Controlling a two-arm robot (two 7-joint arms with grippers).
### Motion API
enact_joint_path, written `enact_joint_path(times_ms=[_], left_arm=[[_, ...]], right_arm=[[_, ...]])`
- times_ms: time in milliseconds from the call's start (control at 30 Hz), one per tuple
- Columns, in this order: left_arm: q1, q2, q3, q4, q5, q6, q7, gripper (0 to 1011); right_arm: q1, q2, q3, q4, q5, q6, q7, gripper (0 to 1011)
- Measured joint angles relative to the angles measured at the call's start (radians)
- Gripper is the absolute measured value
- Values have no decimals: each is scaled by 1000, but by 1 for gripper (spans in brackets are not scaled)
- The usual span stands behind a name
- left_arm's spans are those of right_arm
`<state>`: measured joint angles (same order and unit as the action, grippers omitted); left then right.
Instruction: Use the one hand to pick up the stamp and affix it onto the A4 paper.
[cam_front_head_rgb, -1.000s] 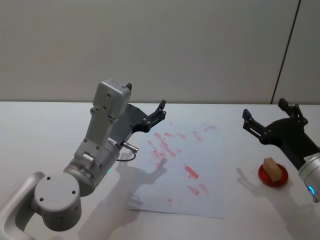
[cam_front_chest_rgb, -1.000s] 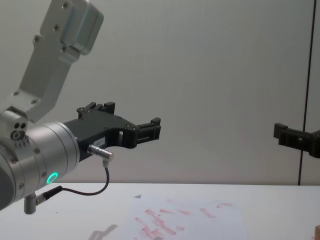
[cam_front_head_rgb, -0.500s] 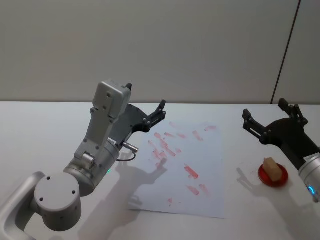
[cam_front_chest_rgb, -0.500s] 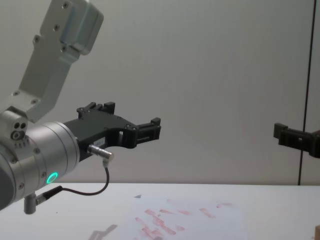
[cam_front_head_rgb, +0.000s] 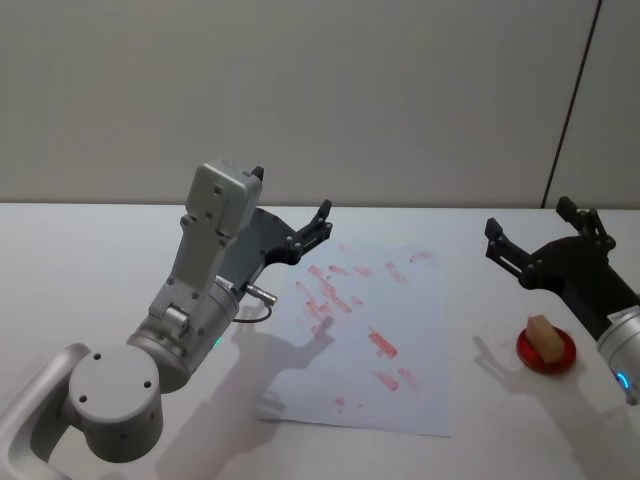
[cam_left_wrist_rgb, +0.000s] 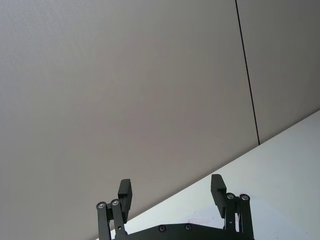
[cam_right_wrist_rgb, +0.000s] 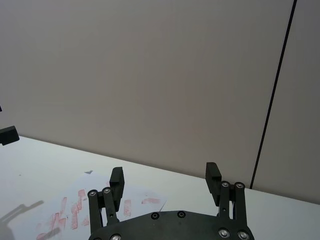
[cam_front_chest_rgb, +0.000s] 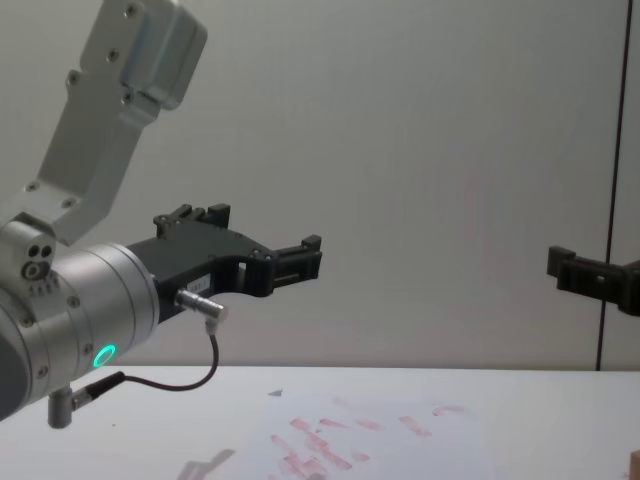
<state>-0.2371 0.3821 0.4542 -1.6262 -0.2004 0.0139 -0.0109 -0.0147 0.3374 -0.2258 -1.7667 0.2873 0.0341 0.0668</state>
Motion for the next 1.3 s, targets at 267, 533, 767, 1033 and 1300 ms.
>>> enact_joint_path(times_ms=[267, 533, 767, 1033, 1300], left_arm=[[0, 0, 0, 0, 0, 0, 0, 1003], [0, 0, 0, 0, 0, 0, 0, 1003], [0, 0, 0, 0, 0, 0, 0, 1003], [0, 0, 0, 0, 0, 0, 0, 1003], [0, 0, 0, 0, 0, 0, 0, 1003]], right_arm=[[-1, 0, 1, -1, 0, 1, -2, 1001], [-32, 21, 17, -45, 24, 24, -37, 1001], [-75, 52, 36, -95, 53, 66, -68, 1001], [-126, 86, 56, -146, 88, 155, -104, 1001], [-147, 100, 64, -163, 97, 267, -135, 1001]])
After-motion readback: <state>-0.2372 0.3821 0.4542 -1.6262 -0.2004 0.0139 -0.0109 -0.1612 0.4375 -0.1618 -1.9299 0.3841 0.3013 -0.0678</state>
